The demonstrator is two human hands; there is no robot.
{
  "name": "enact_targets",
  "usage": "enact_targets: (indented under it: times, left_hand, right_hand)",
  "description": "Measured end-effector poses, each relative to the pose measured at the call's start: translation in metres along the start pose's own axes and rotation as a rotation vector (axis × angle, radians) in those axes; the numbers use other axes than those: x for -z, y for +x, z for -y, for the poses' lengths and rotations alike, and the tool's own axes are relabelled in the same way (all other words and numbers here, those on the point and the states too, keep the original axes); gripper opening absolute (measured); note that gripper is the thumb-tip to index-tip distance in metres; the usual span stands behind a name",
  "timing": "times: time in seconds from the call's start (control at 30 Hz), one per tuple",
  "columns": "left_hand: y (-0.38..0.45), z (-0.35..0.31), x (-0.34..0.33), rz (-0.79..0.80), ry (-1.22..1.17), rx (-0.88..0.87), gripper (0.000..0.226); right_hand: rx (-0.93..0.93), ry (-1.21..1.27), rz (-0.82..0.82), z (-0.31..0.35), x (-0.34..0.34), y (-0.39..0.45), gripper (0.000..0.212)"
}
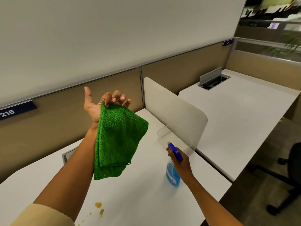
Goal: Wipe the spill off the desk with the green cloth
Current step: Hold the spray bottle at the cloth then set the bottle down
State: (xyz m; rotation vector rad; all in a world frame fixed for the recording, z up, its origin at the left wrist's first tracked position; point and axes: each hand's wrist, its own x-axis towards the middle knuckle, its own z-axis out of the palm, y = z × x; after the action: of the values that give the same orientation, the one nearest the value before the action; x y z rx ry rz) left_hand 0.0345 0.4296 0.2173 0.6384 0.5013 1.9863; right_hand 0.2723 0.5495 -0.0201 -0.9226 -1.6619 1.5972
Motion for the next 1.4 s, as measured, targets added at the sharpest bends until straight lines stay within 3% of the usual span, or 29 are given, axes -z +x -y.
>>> enact_targets:
  times: [0.37,0.57,0.73,0.83,0.93,1.2,1.4]
  left_hand:
    - [0.006,0.009,0.005,0.021,-0.017,0.024,0.085]
    - [0.006,0.007,0.005,0.023,-0.011,0.017,0.086]
    - [0.005,0.005,0.008,0.023,-0.004,0.017,0.084]
    - [0.003,0.002,0.012,0.024,0.005,0.014,0.084]
    - [-0.001,0.0,0.015,0.018,0.013,0.011,0.082]
    - [-0.018,-0.017,0.017,-0.015,0.046,-0.017,0.081]
    - [-0.04,-0.037,0.016,-0.029,0.057,-0.041,0.082]
  right_hand:
    - [0.053,-0.082,-0.015,0.005,0.007,0.005,0.029]
    - [0.084,-0.097,-0.003,0.007,0.013,0.003,0.044]
    - [0.134,-0.139,0.055,0.014,0.02,0.005,0.07]
    - [0.244,-0.194,0.068,0.037,0.017,0.007,0.068]
    - [0.345,-0.236,0.078,0.062,0.006,0.012,0.062]
    - [0.557,-0.245,0.175,0.131,-0.049,0.024,0.075]
    - [0.52,-0.115,0.336,0.168,-0.107,0.026,0.088]
